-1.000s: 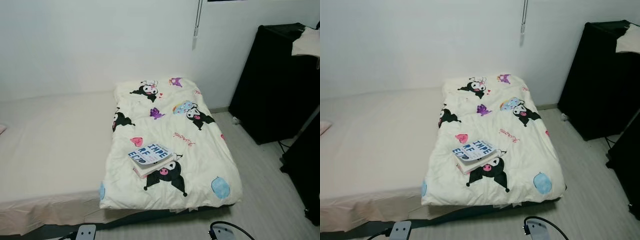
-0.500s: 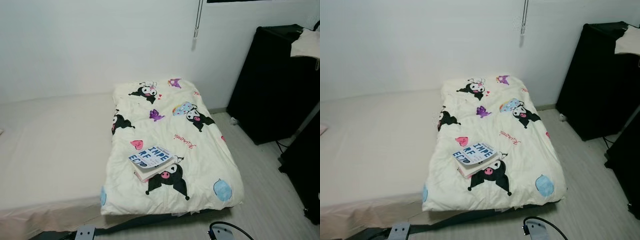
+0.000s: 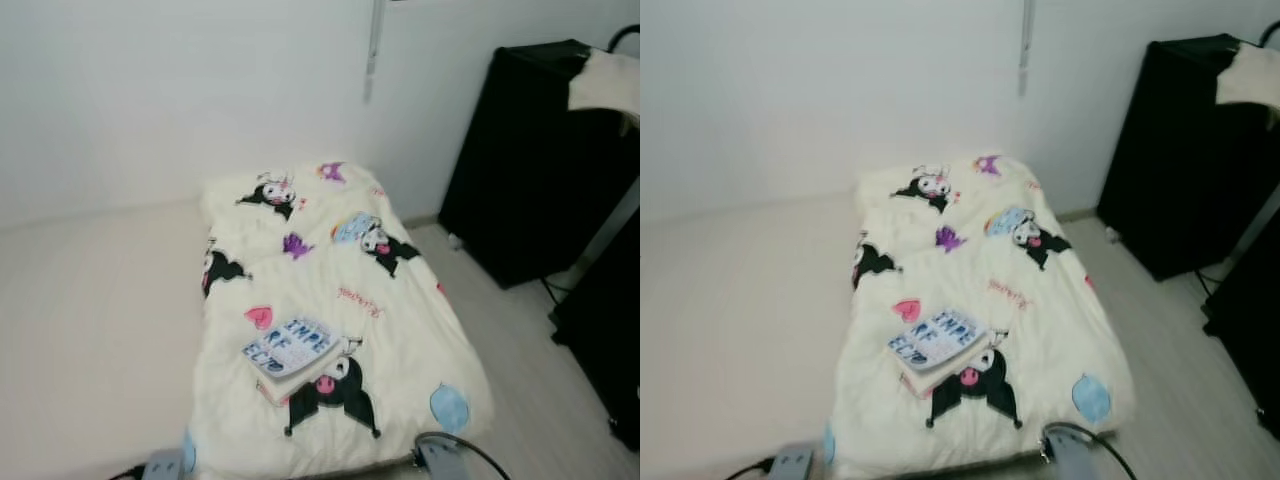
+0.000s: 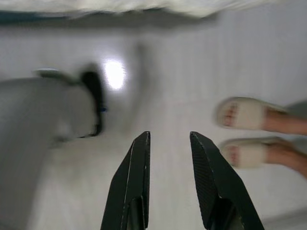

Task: Clean up the room

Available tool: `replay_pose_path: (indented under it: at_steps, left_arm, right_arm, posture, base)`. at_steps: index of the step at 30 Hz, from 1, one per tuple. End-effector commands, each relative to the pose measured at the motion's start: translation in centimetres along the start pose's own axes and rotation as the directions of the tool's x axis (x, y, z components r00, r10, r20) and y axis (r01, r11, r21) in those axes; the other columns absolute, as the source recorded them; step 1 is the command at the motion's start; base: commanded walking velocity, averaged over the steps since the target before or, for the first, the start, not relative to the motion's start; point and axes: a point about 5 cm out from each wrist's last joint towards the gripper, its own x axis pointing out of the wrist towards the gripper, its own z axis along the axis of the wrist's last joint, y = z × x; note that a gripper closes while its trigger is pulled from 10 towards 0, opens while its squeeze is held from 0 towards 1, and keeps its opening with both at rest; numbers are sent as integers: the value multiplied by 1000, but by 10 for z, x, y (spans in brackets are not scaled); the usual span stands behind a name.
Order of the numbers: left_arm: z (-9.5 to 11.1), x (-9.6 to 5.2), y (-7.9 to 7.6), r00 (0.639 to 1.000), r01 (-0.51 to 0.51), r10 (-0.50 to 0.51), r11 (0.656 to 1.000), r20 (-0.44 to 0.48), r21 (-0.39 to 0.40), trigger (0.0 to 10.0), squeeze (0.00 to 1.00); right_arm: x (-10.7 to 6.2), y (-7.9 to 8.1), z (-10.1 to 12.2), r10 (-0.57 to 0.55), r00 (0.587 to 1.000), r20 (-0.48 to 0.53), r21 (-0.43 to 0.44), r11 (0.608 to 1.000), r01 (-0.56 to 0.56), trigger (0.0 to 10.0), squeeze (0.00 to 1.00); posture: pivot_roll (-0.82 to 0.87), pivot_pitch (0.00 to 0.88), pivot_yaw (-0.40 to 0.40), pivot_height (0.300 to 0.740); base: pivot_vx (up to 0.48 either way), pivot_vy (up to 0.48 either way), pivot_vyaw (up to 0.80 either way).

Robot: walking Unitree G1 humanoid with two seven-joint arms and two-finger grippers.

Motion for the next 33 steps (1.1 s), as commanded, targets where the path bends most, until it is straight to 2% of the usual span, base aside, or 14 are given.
replay_pose_path:
  at_steps: [1, 7, 9, 10, 14, 19, 23, 24, 25, 27, 28, 30, 31, 33]
  left_arm:
    - [-18, -4, 12, 998, -33, 32, 999, -55, -2, 10000, 0]
    - [-18, -4, 13, 998, -43, 42, 999, -48, -14, 10000, 0]
    - [-19, -4, 14, 997, -51, 50, 999, -51, -11, 10000, 0]
    - [-19, -4, 14, 997, -51, 50, 999, -51, -11, 10000, 0]
    - [-19, -4, 16, 997, -57, 57, 998, -55, 0, 10000, 0]
    - [-18, -4, 16, 997, -58, 58, 998, -54, 2, 10000, 0]
    - [-18, -4, 16, 997, -56, 56, 998, -52, 2, 10000, 0]
    - [-18, -4, 16, 997, -55, 55, 999, -51, 1, 10000, 0]
    - [-18, -4, 16, 997, -55, 55, 999, -51, 1, 10000, 0]
    - [-19, -5, 18, 997, -54, 54, 999, -50, 2, 10000, 0]
    - [-19, -5, 18, 997, -54, 54, 999, -50, 2, 10000, 0]
    - [-19, -5, 20, 997, -62, 62, 998, -39, -4, 10000, 0]
    - [-19, -5, 20, 997, -62, 62, 998, -39, -4, 10000, 0]
    - [-17, -6, 27, 996, -88, 88, 996, -24, -24, 10000, 0]
  right_arm:
    - [0, 11, 10, 27, 999, 31, 10, 1000, -28, 10000, 0]
    - [1, 10, 13, 28, 998, 53, 62, 998, -31, 10000, 0]
    - [1, 7, 25, 23, 995, 92, 118, 992, -34, 10000, 0]
    - [1, 7, 25, 23, 995, 92, 118, 992, -34, 10000, 0]
    - [1, 4, 48, 27, 985, 168, 147, 988, -52, 10000, 0]
    - [0, 6, 60, 28, 978, 205, 161, 985, -62, 10000, 0]
    - [0, 4, 70, 16, 971, 237, 225, 972, -71, 10000, 0]
    - [-1, -4, 80, -17, 966, 259, 302, 951, -64, 10000, 0]
    - [-1, -4, 80, -17, 966, 259, 302, 951, -64, 10000, 0]
    - [-5, -27, 105, -82, 941, 329, 487, 868, -94, 10000, 0]
    - [-5, -27, 105, -82, 941, 329, 487, 868, -94, 10000, 0]
    - [-11, -45, 124, -121, 909, 399, 577, 803, -146, 10000, 0]
    - [-11, -45, 124, -121, 909, 399, 577, 803, -146, 10000, 0]
    - [-16, -59, 138, -148, 880, 450, 639, 742, -202, 10000, 0]
  posture:
    - [-55, 54, 20, 720]
    - [-52, 53, 19, 720]
    - [-51, 52, 22, 720]
    - [-51, 52, 22, 720]
    - [-55, 54, 26, 720]
    - [-50, 59, 27, 720]
    - [-47, 64, 29, 720]
    - [-45, 71, 33, 720]
    - [-45, 71, 33, 720]
    - [-46, 86, 44, 710]
    - [-46, 86, 44, 710]
    - [-41, 94, 44, 700]
    - [-41, 94, 44, 700]
    - [-31, 108, 45, 690]
  base:
    - [304, 0, 0]
    - [173, 0, 0]
    - [0, 0, 0]
    - [0, 0, 0]
    - [0, 0, 0]
    - [0, 0, 0]
    - [0, 0, 0]
    - [0, 0, 0]
    - [0, 0, 0]
    - [0, 0, 0]
    - [0, 0, 0]
    - [0, 0, 0]
    - [0, 0, 0]
    - [0, 0, 0]
